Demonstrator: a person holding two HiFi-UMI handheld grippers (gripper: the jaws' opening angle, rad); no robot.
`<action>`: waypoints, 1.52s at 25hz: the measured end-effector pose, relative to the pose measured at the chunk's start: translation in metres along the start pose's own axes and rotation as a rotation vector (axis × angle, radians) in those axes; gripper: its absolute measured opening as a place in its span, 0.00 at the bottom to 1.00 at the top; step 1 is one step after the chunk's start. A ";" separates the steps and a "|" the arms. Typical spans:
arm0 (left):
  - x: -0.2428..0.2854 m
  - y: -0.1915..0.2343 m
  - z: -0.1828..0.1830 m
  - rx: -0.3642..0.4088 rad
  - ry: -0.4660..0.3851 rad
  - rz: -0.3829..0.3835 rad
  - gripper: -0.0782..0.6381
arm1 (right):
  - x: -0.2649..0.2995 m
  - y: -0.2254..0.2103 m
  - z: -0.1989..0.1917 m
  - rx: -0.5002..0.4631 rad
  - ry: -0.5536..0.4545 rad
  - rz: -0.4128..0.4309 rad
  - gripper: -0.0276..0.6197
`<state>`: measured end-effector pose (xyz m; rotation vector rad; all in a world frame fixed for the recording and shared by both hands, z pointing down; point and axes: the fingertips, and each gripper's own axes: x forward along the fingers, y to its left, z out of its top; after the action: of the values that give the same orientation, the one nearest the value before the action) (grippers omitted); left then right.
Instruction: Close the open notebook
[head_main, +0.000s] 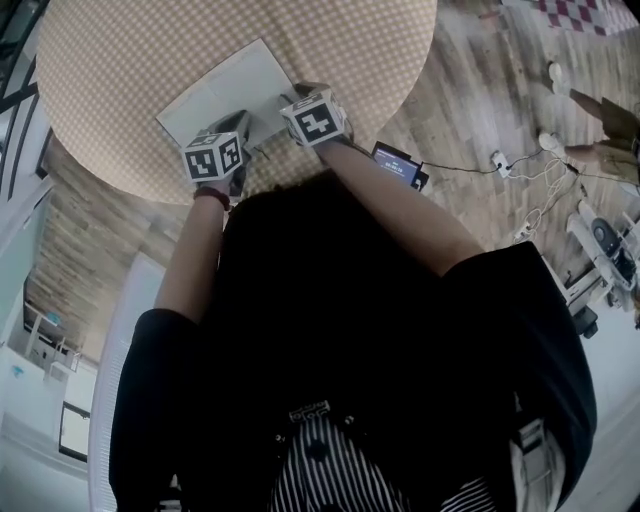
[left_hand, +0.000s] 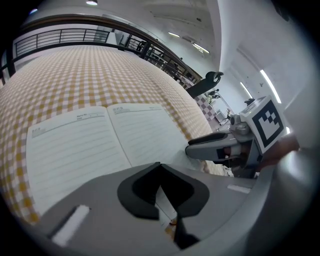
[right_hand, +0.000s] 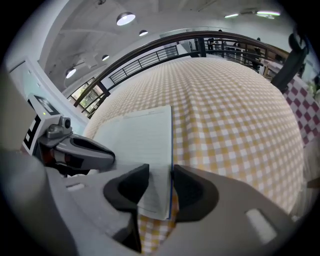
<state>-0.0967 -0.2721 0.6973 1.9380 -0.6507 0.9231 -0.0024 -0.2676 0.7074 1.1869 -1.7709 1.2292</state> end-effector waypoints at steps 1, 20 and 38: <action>0.001 -0.001 0.000 0.001 -0.003 0.000 0.11 | 0.000 -0.001 -0.001 0.004 0.000 -0.006 0.26; -0.029 0.020 0.003 -0.293 -0.231 -0.209 0.11 | -0.017 0.109 0.016 0.107 0.004 0.377 0.23; -0.076 0.074 -0.024 -0.550 -0.420 -0.219 0.11 | -0.060 0.057 0.044 -0.001 -0.068 0.334 0.50</action>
<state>-0.2041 -0.2805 0.6804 1.6564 -0.8109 0.1615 -0.0345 -0.2826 0.6204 0.9669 -2.0815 1.3869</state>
